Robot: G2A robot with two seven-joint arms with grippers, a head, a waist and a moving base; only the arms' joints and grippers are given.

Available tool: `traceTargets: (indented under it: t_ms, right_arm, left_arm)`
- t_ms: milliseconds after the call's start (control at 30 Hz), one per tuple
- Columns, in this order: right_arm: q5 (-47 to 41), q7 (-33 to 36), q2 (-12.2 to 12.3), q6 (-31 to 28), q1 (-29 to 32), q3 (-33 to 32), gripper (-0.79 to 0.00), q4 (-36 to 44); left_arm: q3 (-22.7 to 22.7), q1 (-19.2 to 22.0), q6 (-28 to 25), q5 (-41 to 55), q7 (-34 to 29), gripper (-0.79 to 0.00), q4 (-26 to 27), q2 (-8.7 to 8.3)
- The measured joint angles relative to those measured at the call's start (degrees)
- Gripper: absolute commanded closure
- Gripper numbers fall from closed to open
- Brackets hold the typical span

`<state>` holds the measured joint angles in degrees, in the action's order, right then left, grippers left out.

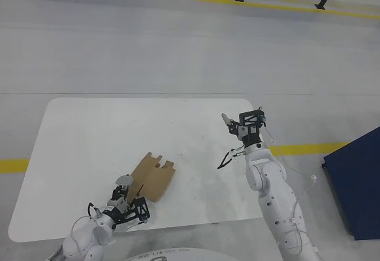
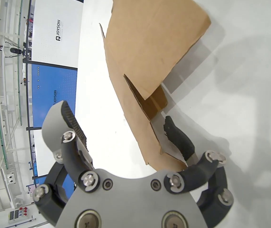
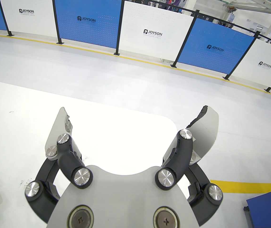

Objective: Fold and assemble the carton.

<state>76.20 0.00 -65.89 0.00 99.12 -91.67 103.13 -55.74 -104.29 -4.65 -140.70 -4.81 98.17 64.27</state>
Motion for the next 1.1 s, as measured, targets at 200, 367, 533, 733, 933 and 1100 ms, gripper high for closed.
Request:
traceTargets:
  t_ms: [200,367,533,733,933,1100]
  right_arm:
    - [0.0,0.0,0.0,0.0,0.0,0.0,-0.785,0.0]
    - [0.0,0.0,0.0,0.0,0.0,0.0,-0.785,0.0]
    - [0.0,0.0,0.0,0.0,0.0,0.0,-0.785,0.0]
    - [0.0,0.0,0.0,0.0,0.0,0.0,-0.785,0.0]
    - [0.0,0.0,0.0,0.0,0.0,0.0,-0.785,0.0]
    - [0.0,0.0,0.0,0.0,0.0,0.0,-0.785,0.0]
  left_arm:
    - [0.31,0.82,0.05,0.21,-0.79,0.0,-0.76,0.19]
    - [0.16,1.11,0.45,0.13,-0.45,0.0,-0.48,0.2]
    - [-1.62,-0.34,3.31,2.19,2.41,0.0,2.77,-0.13]
    - [-5.46,-3.13,4.73,3.59,4.28,0.0,7.28,-0.94]
    - [-7.36,-3.93,3.32,5.23,4.95,0.0,8.43,-1.25]
    - [-9.3,-3.84,-2.18,13.08,9.09,0.0,9.12,-1.52]
